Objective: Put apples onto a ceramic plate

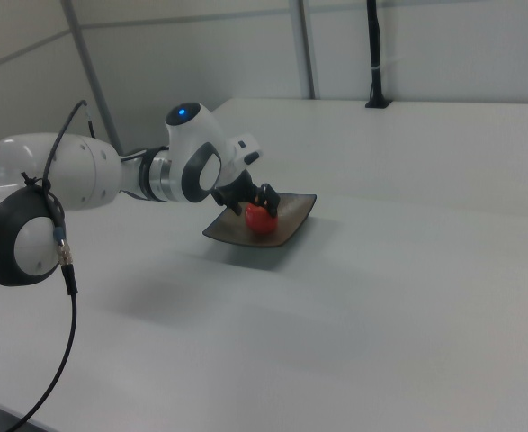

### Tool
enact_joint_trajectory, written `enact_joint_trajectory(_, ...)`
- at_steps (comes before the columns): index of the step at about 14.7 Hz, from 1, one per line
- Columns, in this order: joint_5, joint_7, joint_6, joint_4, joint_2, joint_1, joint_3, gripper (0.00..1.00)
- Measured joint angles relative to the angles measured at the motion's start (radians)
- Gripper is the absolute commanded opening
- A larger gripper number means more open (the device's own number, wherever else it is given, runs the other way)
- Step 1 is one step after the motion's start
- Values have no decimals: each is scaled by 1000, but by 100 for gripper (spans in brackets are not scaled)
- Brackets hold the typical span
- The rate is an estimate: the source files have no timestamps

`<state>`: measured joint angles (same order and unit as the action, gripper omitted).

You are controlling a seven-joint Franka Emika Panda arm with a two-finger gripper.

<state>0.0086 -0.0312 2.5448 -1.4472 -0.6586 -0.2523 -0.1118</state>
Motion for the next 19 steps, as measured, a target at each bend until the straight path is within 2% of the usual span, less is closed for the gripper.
enact_joint_trajectory(3, 0, 0, -9, -2, 51, -3, 0, 100)
enact_joint_trajectory(5, 0, 0, -88, -11, 120, -3, 0, 100)
enact_joint_trajectory(11, 7, 36, -539, -22, 396, -2, 0, 100)
enact_joint_trajectory(15, 14, 217, -870, -42, 624, 0, 0, 100)
enact_joint_trajectory(19, 14, 246, -1046, -84, 729, 3, 0, 100)
